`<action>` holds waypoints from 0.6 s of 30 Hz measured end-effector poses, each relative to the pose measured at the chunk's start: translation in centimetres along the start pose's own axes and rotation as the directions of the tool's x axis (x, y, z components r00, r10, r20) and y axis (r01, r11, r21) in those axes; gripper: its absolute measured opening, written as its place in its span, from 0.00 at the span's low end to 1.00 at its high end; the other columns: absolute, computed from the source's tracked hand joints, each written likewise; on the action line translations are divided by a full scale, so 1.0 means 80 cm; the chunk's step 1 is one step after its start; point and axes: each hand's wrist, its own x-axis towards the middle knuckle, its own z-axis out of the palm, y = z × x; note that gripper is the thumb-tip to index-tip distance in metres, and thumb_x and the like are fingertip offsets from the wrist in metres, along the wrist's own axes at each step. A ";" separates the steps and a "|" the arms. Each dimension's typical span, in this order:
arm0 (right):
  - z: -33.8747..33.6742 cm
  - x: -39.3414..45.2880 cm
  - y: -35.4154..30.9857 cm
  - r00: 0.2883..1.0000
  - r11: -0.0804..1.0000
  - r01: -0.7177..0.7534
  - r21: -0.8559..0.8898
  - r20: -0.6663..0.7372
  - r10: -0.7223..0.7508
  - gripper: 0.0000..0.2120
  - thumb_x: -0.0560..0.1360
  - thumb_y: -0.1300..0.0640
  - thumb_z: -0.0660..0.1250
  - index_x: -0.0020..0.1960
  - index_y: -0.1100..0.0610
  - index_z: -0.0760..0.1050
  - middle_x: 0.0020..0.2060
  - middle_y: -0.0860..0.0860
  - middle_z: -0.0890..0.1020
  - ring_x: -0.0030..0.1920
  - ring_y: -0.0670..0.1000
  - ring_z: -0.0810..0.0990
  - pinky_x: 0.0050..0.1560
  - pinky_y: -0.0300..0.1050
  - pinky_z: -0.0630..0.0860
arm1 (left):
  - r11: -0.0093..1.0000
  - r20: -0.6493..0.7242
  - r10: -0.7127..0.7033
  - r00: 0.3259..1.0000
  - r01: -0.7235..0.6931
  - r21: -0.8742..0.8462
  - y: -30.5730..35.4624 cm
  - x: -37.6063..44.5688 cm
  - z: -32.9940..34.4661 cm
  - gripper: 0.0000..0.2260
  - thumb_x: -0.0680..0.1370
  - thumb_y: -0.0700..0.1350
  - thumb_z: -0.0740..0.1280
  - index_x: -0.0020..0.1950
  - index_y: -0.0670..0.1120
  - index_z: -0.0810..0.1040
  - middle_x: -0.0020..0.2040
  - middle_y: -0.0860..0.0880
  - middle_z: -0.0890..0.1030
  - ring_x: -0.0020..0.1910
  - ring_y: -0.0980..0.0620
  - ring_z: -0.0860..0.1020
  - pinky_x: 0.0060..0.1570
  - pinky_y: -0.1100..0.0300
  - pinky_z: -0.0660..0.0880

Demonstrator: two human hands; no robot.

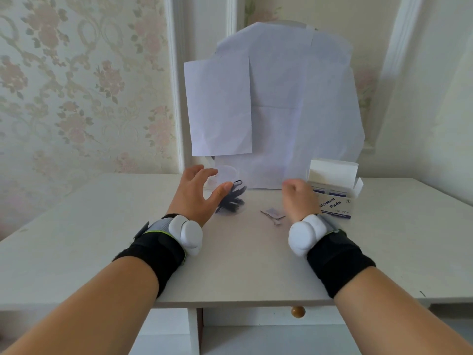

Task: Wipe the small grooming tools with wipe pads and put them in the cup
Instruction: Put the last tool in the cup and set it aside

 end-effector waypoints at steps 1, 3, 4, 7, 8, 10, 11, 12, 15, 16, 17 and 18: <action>-0.006 0.000 -0.002 0.999 0.982 -0.027 0.186 -0.038 0.035 0.10 0.76 0.58 0.58 0.49 0.56 0.78 0.45 0.57 0.79 0.47 0.60 0.78 0.49 0.49 0.74 | 1.000 0.000 0.002 1.000 -0.002 -0.001 0.000 0.000 0.000 0.22 0.76 0.59 0.66 0.66 0.50 0.74 0.69 0.49 0.67 0.66 0.51 0.69 0.60 0.64 0.63; -0.016 0.000 -0.003 0.992 0.866 -0.078 0.493 -0.051 0.118 0.14 0.74 0.62 0.57 0.51 0.59 0.80 0.36 0.53 0.76 0.34 0.55 0.78 0.39 0.46 0.76 | 1.000 -0.002 0.014 1.000 -0.014 -0.001 0.000 0.000 0.001 0.22 0.76 0.59 0.66 0.66 0.50 0.74 0.70 0.49 0.67 0.67 0.51 0.69 0.60 0.64 0.63; -0.019 -0.001 -0.003 0.988 0.809 -0.093 0.580 -0.048 0.148 0.15 0.74 0.66 0.55 0.52 0.61 0.79 0.32 0.53 0.74 0.28 0.51 0.75 0.32 0.43 0.73 | 1.000 -0.001 0.019 1.000 -0.019 0.001 0.000 0.000 0.001 0.21 0.76 0.58 0.66 0.66 0.49 0.74 0.70 0.49 0.66 0.68 0.51 0.68 0.60 0.65 0.62; -0.023 0.006 0.001 0.974 0.779 -0.162 0.606 -0.030 0.226 0.18 0.73 0.70 0.52 0.53 0.63 0.78 0.29 0.53 0.71 0.22 0.48 0.68 0.24 0.38 0.66 | 0.999 0.008 0.036 0.999 -0.036 0.009 0.000 0.001 0.000 0.21 0.76 0.59 0.66 0.66 0.50 0.74 0.71 0.49 0.66 0.69 0.51 0.67 0.61 0.64 0.62; -0.020 0.010 0.003 0.973 0.795 -0.189 0.576 -0.001 0.232 0.18 0.73 0.70 0.52 0.54 0.63 0.77 0.29 0.53 0.72 0.24 0.50 0.69 0.26 0.39 0.66 | 0.999 0.012 0.042 0.999 -0.042 0.010 0.001 0.001 0.001 0.21 0.76 0.59 0.65 0.65 0.50 0.74 0.71 0.48 0.65 0.69 0.51 0.67 0.61 0.64 0.62; -0.013 0.011 0.005 0.984 0.892 -0.177 0.416 0.043 0.176 0.18 0.73 0.66 0.54 0.57 0.63 0.77 0.36 0.56 0.78 0.32 0.54 0.74 0.35 0.48 0.75 | 0.999 0.025 0.052 0.998 -0.052 0.008 0.002 0.002 0.001 0.20 0.76 0.58 0.65 0.65 0.50 0.75 0.72 0.48 0.65 0.69 0.50 0.67 0.61 0.64 0.62; -0.007 0.009 0.005 0.989 0.942 -0.145 0.302 0.053 0.135 0.19 0.72 0.63 0.56 0.59 0.61 0.78 0.43 0.56 0.81 0.39 0.57 0.77 0.45 0.53 0.79 | 0.998 0.031 0.054 0.998 -0.055 0.010 0.002 0.002 0.002 0.20 0.76 0.58 0.65 0.65 0.51 0.74 0.72 0.48 0.65 0.69 0.50 0.67 0.61 0.64 0.62; -0.003 0.008 0.005 0.993 0.972 -0.116 0.206 0.051 0.108 0.22 0.70 0.60 0.56 0.60 0.60 0.78 0.50 0.57 0.82 0.46 0.58 0.79 0.54 0.57 0.78 | 0.998 0.040 0.057 0.998 -0.057 0.012 0.002 0.003 0.002 0.20 0.76 0.58 0.65 0.66 0.51 0.74 0.72 0.49 0.65 0.69 0.51 0.67 0.61 0.64 0.61; 0.004 0.002 0.003 0.997 0.994 -0.080 0.068 0.021 0.079 0.17 0.76 0.62 0.57 0.62 0.57 0.77 0.60 0.55 0.81 0.60 0.60 0.78 0.61 0.50 0.73 | 0.998 0.058 0.063 0.996 -0.063 0.006 0.003 0.003 0.003 0.20 0.76 0.58 0.65 0.66 0.52 0.74 0.72 0.50 0.64 0.69 0.52 0.67 0.60 0.65 0.61; 0.006 0.002 0.002 0.998 0.998 -0.061 0.011 0.010 0.061 0.16 0.77 0.62 0.58 0.63 0.58 0.77 0.61 0.54 0.81 0.61 0.59 0.77 0.59 0.46 0.72 | 0.998 0.063 0.067 0.996 -0.067 0.006 0.004 0.003 0.004 0.20 0.76 0.57 0.66 0.66 0.52 0.74 0.72 0.50 0.64 0.69 0.52 0.66 0.60 0.66 0.61; 0.007 0.003 0.002 0.999 0.999 -0.042 -0.029 0.000 0.042 0.16 0.78 0.61 0.59 0.63 0.58 0.77 0.60 0.54 0.81 0.61 0.58 0.77 0.56 0.45 0.70 | 0.997 0.069 0.071 0.995 -0.072 0.007 0.005 0.003 0.005 0.20 0.76 0.57 0.67 0.66 0.52 0.74 0.72 0.50 0.64 0.69 0.52 0.66 0.60 0.66 0.60; 0.007 0.002 0.002 1.000 0.999 -0.017 -0.049 -0.011 0.016 0.15 0.78 0.59 0.60 0.62 0.58 0.77 0.59 0.55 0.81 0.60 0.58 0.77 0.54 0.45 0.70 | 0.997 0.078 0.073 0.994 -0.074 0.009 0.006 0.003 0.005 0.20 0.76 0.56 0.68 0.66 0.52 0.74 0.72 0.50 0.64 0.70 0.52 0.66 0.60 0.66 0.60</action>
